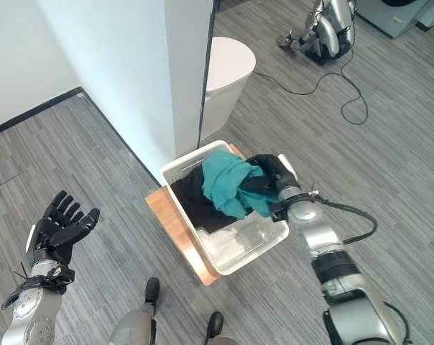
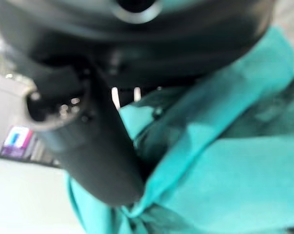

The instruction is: Pick up bed clothes into laundry basket.

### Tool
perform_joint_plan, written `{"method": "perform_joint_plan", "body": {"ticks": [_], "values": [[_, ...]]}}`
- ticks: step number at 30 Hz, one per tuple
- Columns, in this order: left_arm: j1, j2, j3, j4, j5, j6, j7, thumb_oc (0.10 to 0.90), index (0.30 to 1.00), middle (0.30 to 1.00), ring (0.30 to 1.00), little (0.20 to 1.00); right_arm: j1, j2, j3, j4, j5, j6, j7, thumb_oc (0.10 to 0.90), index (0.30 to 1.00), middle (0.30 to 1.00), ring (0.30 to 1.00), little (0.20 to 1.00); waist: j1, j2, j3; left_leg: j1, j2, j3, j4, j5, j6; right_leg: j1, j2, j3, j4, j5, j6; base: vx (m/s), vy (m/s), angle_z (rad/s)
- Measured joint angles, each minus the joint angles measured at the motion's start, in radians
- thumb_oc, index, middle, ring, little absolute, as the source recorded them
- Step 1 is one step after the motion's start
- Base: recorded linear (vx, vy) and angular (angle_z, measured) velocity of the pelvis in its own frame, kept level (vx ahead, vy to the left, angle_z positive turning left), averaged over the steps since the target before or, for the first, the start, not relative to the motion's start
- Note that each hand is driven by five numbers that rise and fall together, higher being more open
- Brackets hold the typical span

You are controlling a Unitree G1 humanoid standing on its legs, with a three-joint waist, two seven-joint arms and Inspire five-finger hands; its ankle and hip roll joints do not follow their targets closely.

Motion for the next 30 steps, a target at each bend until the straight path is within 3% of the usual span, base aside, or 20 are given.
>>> {"method": "perform_joint_plan", "body": {"ticks": [3,9,18,19,20,26,30], "values": [[-0.007,0.000,-0.005,0.000,0.000,-0.002,0.006,0.800,0.900,0.900,0.900,0.900,-0.003,0.023,0.063,0.035,-0.054,0.013,-0.008,0.400,0.300,0.300,0.300,0.300,0.014,0.020,0.011,-0.010,0.000,-0.001,0.000,0.001,0.000,-0.010,0.000,0.000,0.000,0.000,0.000,-0.03,0.007,0.00],[-0.006,0.000,-0.006,0.000,0.000,-0.002,0.020,0.800,0.900,0.900,0.900,0.900,0.008,0.115,0.104,0.044,-0.194,0.021,-0.002,0.400,0.300,0.300,0.300,0.300,0.016,0.024,0.014,-0.010,0.000,-0.002,0.000,0.001,0.000,-0.009,0.001,-0.001,0.000,0.000,0.000,0.00,0.001,0.01],[0.011,0.000,0.021,0.010,0.001,-0.018,0.039,0.800,0.900,0.900,0.900,0.900,-0.049,0.098,0.064,0.195,-0.252,0.024,-0.007,0.400,0.300,0.300,0.300,0.300,0.019,0.025,0.014,-0.004,-0.001,-0.009,0.000,0.004,0.000,-0.001,0.000,-0.002,0.000,0.000,0.000,0.00,0.003,0.02],[0.012,0.000,0.021,0.010,0.001,-0.018,0.039,0.800,0.900,0.900,0.900,0.900,-0.051,0.093,0.060,0.198,-0.252,0.024,-0.010,0.723,0.785,0.785,0.785,0.785,0.018,0.025,0.014,-0.003,-0.001,-0.009,0.000,0.005,0.000,-0.001,0.000,-0.002,0.000,0.000,0.000,0.00,0.000,0.00],[0.013,0.000,0.020,0.012,0.001,-0.018,0.039,0.800,0.900,0.900,0.900,0.900,-0.061,0.085,0.057,0.215,-0.252,0.024,-0.011,0.800,0.900,0.900,0.900,0.900,0.018,0.026,0.013,-0.002,-0.001,-0.007,0.000,0.005,0.000,-0.001,-0.001,0.000,0.000,0.000,0.000,-0.01,0.013,-0.03],[0.003,0.001,0.020,0.013,0.001,-0.018,0.040,0.800,0.900,0.900,0.900,0.900,-0.067,0.023,0.025,0.167,-0.238,0.036,-0.023,0.800,0.900,0.900,0.900,0.900,0.015,0.031,0.014,-0.001,-0.001,0.001,0.000,0.005,0.000,-0.002,-0.002,0.002,0.000,0.001,-0.002,0.00,0.004,-0.01],[-0.015,0.002,0.018,0.013,0.001,-0.019,0.046,0.800,0.900,0.900,0.900,0.900,-0.068,-0.001,-0.043,0.015,-0.136,0.040,-0.068,0.800,0.900,0.900,0.900,0.900,-0.004,0.034,0.013,0.001,0.001,0.008,0.000,0.005,0.000,-0.004,-0.001,0.006,0.000,0.002,-0.003,0.00,0.016,-0.04]]}}
